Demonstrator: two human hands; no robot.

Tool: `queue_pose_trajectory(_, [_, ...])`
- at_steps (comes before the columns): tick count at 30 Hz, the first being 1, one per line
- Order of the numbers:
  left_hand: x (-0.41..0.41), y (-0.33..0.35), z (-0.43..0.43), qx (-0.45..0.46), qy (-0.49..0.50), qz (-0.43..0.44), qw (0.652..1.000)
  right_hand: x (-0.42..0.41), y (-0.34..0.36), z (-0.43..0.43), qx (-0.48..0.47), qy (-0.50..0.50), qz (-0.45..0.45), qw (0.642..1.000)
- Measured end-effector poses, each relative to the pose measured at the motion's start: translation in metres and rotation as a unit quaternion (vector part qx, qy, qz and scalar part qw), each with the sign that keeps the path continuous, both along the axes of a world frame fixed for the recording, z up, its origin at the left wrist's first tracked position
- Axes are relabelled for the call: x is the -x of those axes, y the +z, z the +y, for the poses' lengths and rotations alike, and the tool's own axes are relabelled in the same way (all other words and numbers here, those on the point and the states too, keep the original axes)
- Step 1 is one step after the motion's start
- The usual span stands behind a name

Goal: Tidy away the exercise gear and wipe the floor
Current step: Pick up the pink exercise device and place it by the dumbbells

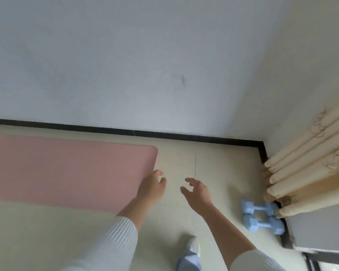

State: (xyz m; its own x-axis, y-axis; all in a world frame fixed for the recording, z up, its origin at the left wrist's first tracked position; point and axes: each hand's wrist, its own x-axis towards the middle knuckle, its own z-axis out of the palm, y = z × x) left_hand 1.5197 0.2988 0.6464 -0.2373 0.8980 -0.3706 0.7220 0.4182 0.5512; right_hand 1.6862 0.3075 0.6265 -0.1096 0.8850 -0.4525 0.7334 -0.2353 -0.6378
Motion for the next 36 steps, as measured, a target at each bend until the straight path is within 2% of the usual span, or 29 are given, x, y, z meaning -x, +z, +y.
queue_pose_trajectory(7, [0.189, 0.023, -0.165, -0.027, 0.111, 0.022, 0.993, 0.194, 0.027, -0.09, -0.042, 0.176, -0.051, 0.982])
queue_pose_trajectory(12, [0.321, 0.036, -0.286, -0.018, 0.216, 0.054, 0.975, 0.338, 0.037, -0.181, -0.048, 0.297, -0.043, 0.953])
queue_pose_trajectory(16, [0.405, 0.045, -0.344, -0.013, 0.303, 0.041, 0.952, 0.445, 0.051, -0.226, -0.08, 0.39, -0.039, 0.917])
queue_pose_trajectory(23, [0.559, 0.049, -0.375, -0.037, 0.382, 0.048, 0.922, 0.622, 0.054, -0.233, -0.143, 0.513, -0.071, 0.843])
queue_pose_trajectory(30, [0.745, 0.045, -0.363, -0.025, 0.447, 0.063, 0.892, 0.832, 0.053, -0.199, -0.151, 0.564, -0.073, 0.808])
queue_pose_trajectory(36, [0.886, 0.051, -0.357, -0.021, 0.508, 0.058, 0.859, 0.991, 0.072, -0.186, -0.16, 0.62, -0.081, 0.764])
